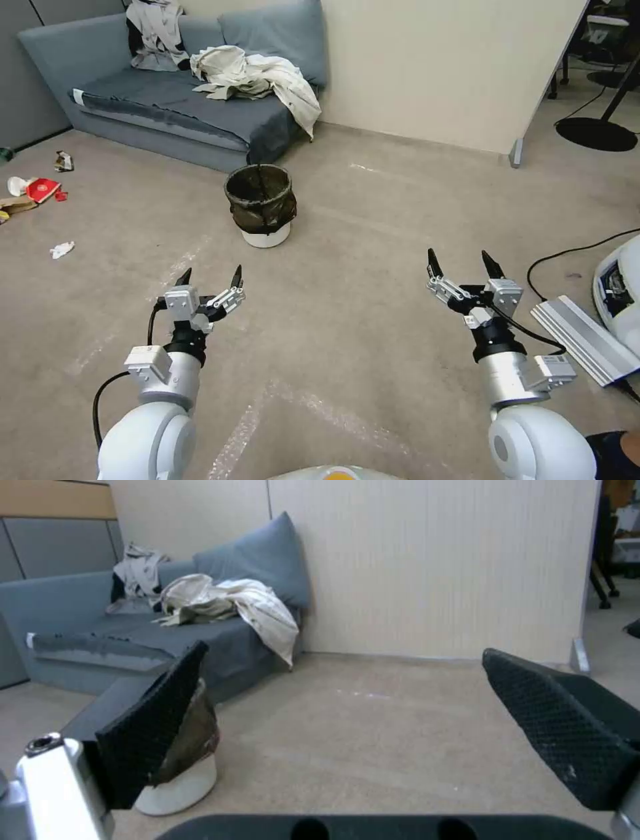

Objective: Pick up the trash can from the floor.

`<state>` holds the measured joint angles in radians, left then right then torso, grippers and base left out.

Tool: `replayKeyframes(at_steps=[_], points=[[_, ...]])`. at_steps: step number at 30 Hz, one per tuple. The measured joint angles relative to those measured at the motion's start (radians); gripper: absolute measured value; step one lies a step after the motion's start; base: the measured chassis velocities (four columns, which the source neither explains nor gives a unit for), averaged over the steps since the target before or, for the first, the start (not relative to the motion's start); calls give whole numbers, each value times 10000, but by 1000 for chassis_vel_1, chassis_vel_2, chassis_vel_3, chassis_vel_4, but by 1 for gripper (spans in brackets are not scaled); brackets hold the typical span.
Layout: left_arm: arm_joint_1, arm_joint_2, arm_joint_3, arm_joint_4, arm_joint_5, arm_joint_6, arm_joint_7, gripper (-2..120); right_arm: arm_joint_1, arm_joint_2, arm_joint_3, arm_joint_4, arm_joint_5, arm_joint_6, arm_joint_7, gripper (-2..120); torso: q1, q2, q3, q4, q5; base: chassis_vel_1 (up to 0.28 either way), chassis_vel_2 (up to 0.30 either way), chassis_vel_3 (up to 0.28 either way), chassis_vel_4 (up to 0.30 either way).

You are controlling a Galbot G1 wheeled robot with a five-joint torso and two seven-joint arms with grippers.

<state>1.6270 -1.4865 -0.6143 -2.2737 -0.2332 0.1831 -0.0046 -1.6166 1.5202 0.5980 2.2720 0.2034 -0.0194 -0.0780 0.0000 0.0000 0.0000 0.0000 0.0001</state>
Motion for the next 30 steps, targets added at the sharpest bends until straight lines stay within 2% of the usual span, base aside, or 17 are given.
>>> replayKeyframes(at_steps=[30], points=[[303,-377,-20,-178,200,-150,-31,100,131,-214,-28,-355,294,389,-202,100,-1,0,0,-1,-1,0,0,0,0]])
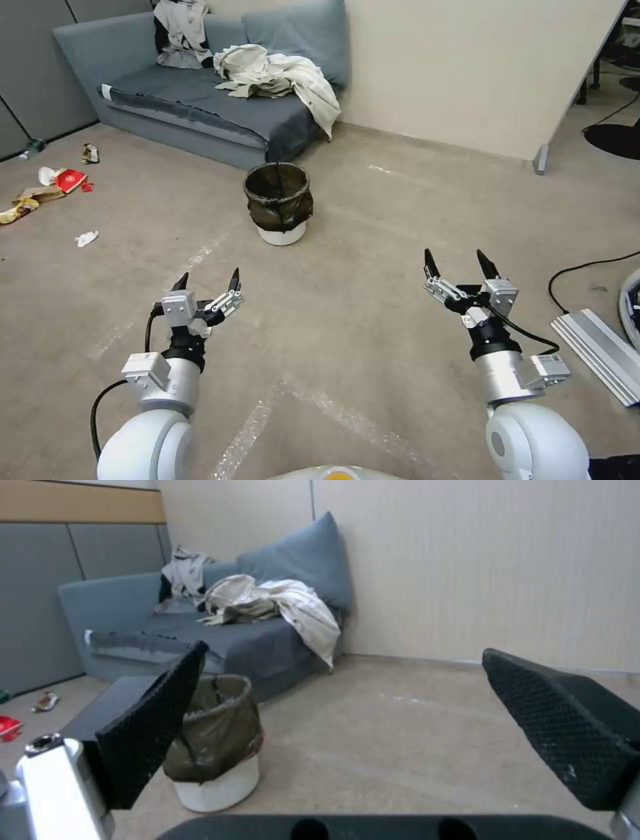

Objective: Pick up the trash can from the floor.

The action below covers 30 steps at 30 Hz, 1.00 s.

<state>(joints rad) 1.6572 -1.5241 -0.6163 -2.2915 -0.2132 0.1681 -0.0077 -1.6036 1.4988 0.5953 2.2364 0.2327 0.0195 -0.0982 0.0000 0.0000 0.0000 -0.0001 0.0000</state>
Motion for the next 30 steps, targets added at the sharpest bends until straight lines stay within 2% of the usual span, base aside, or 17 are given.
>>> replayKeyframes(at_steps=[12,20,30], points=[[53,13,15,31,27,-166,-115,100,-47,26,6,-56,53,325,-232,100,0,0,0,1,0,0,0,0,0],[49,33,11,58,189,-209,-283,100,-38,73,25,-348,321,667,-904,100,0,0,0,0,0,0,0,0,0],[21,63,-10,82,230,-210,-291,100,-9,89,4,-410,395,732,-980,100,0,0,0,0,0,-20,12,14,-19]])
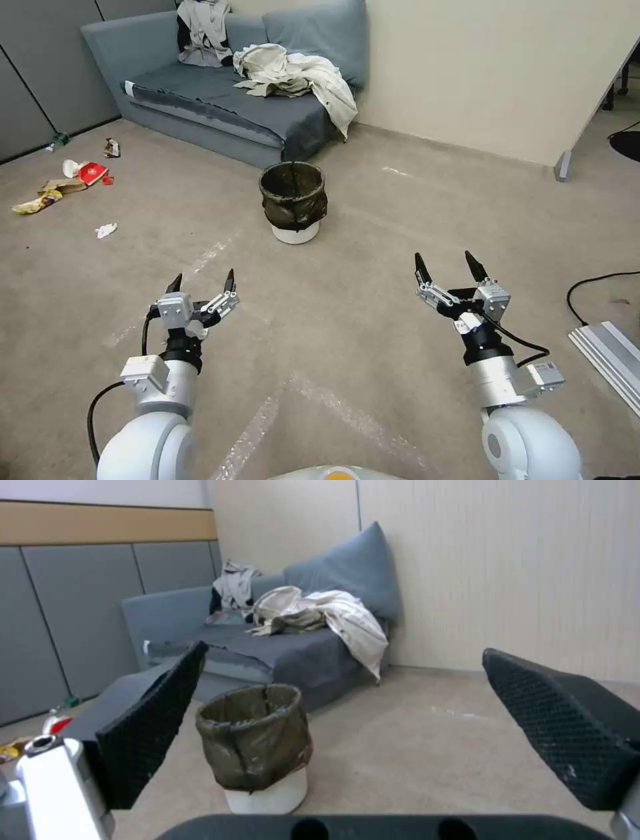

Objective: Pick up the trash can from the floor.

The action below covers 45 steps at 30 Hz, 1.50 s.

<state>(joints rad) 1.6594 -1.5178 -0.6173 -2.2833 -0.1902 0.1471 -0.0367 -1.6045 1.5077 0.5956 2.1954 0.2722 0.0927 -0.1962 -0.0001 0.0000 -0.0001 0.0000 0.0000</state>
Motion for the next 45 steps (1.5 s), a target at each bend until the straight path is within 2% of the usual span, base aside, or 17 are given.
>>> replayKeyframes(at_steps=[9,45], points=[[-94,40,-4,70,4,1,0,100,34,15,-5,-8,13,15,-16,100,0,0,0,0,0,-133,131,138,-126],[-424,107,-107,544,-50,-25,-38,100,209,114,-90,-251,-35,50,-189,100,2,0,1,0,-1,-208,204,206,-204]])
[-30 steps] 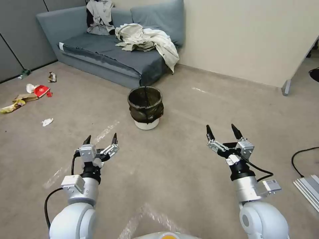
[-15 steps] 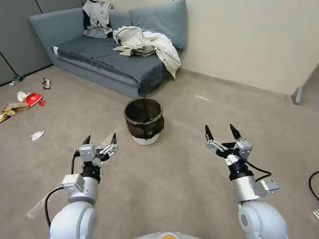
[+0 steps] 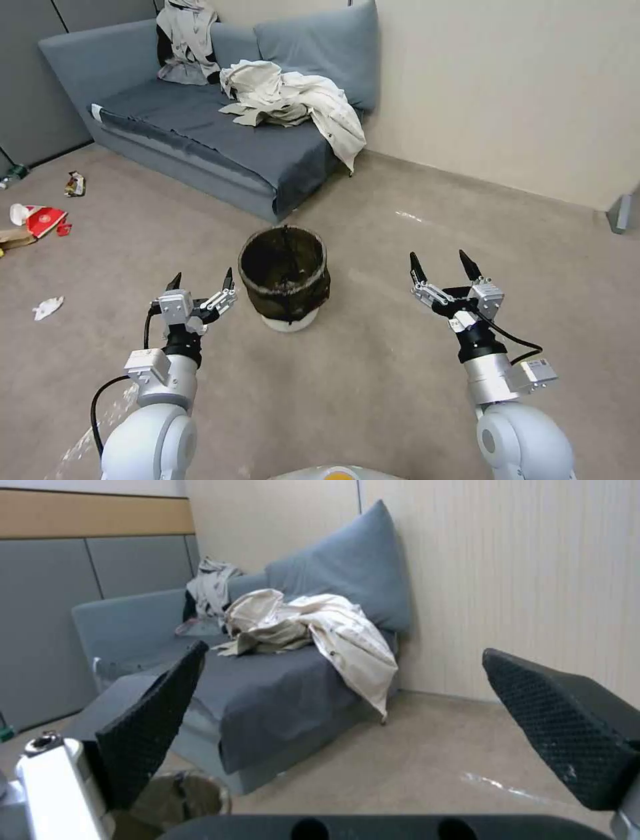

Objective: Pick up the trash can from the floor.

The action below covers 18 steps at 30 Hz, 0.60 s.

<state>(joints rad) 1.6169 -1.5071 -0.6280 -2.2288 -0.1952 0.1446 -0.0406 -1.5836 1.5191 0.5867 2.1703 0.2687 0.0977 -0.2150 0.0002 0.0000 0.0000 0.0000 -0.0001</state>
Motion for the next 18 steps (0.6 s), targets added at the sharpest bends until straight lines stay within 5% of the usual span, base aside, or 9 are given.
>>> replayKeyframes(at_steps=[11,18], points=[[-261,46,36,177,-92,94,-67,100,192,-26,-35,-156,105,180,-95,100,-2,0,-1,0,1,-63,60,62,-69],[-1345,721,354,830,-1396,1427,-859,100,206,-71,-45,-170,129,182,-86,100,-1,0,-1,-3,-1,0,0,0,0]])
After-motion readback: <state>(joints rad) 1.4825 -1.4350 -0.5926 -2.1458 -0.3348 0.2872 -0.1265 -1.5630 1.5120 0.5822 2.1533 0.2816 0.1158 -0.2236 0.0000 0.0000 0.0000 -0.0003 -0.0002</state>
